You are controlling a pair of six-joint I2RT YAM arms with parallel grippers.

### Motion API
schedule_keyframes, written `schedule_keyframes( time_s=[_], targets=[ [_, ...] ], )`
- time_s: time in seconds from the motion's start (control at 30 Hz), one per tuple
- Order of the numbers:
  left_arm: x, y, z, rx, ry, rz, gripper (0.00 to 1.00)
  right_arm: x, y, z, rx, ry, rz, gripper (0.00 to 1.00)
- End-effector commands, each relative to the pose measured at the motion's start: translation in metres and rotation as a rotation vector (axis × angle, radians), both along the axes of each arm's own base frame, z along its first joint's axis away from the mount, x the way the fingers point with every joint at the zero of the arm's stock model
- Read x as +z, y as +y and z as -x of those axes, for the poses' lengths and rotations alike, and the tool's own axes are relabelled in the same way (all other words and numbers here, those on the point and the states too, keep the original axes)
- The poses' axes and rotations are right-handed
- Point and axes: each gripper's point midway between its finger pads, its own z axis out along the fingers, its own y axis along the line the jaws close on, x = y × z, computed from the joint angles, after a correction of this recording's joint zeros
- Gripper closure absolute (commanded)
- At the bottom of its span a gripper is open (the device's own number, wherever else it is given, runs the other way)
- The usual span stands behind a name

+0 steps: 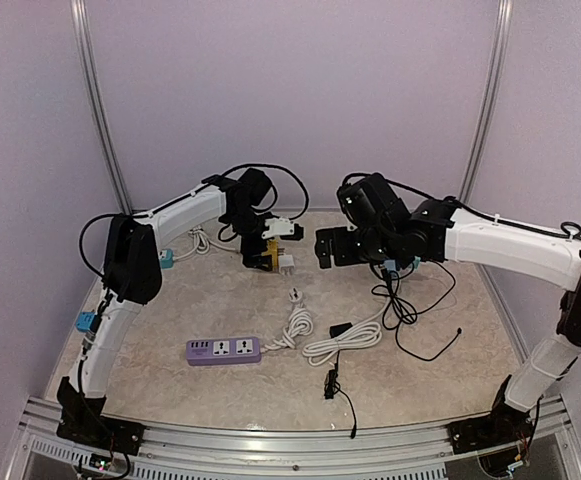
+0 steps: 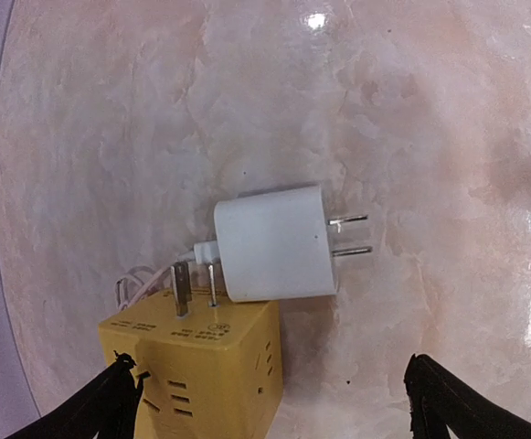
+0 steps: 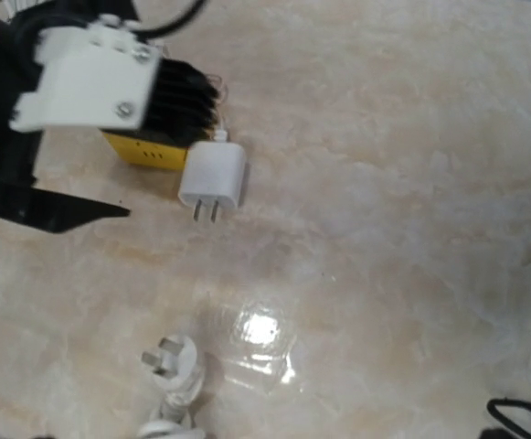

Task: Insert the plug
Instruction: Pick up the plug from the center of the board.

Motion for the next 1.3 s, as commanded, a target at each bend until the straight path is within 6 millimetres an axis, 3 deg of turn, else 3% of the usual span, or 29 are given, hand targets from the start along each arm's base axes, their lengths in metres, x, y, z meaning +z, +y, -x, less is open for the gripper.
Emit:
schedule_keyframes(
  time_s=[0.0,0.1,0.3,0.4,0.6,0.67,0.77,0.87,0.97,1.03,1.1,1.17,1.23,1.27],
  targets=[
    [0.007,-0.001,-0.014,0.015,-0.036,0.025,0.01,0.001,0.003,0.013,0.017,0.013,-0.022,0.0],
    [0.011,0.002,-0.022,0.043,-0.04,0.06,0.01,-0.003,0.006,0.015,0.024,0.021,-0.022,0.0],
    [-0.018,0.018,-0.033,0.092,-0.037,-0.014,0.01,-0.001,0.013,0.011,0.049,0.007,-0.016,0.0],
    [-0.025,0.013,-0.028,0.097,-0.013,-0.007,0.04,-0.004,0.015,0.009,0.056,0.005,0.0,0.0],
    [-0.016,0.0,-0.033,0.12,-0.015,0.084,0.14,-0.007,0.018,0.008,0.07,0.01,0.014,0.0],
    [-0.012,-0.002,-0.035,0.122,-0.019,0.108,0.26,-0.008,0.017,0.008,0.069,0.011,0.021,0.0],
    [-0.008,-0.002,-0.034,0.134,-0.011,0.12,0.55,-0.005,0.015,0.01,0.069,0.011,0.025,0.0],
    [0.0,-0.001,-0.02,0.125,0.03,0.113,0.82,0.002,0.013,0.01,0.068,-0.002,0.024,0.0],
    [0.023,0.005,-0.005,0.145,0.057,0.135,1.0,0.013,0.009,0.012,0.074,-0.028,0.016,0.0],
    [0.046,0.01,0.006,0.19,0.087,0.163,1.0,0.024,0.006,0.014,0.089,-0.055,0.006,0.0],
    [0.081,0.015,0.02,0.255,0.141,0.232,1.0,0.038,0.008,0.022,0.136,-0.101,-0.003,0.0],
    [0.123,0.019,0.047,0.275,0.238,0.336,1.0,0.056,0.016,0.037,0.226,-0.194,-0.004,0.0],
    [0.148,0.027,0.082,0.252,0.364,0.398,1.0,0.075,0.033,0.063,0.406,-0.342,0.036,0.0],
    [0.15,0.032,0.099,0.244,0.425,0.405,1.0,0.083,0.041,0.077,0.495,-0.414,0.059,0.0]
  ],
)
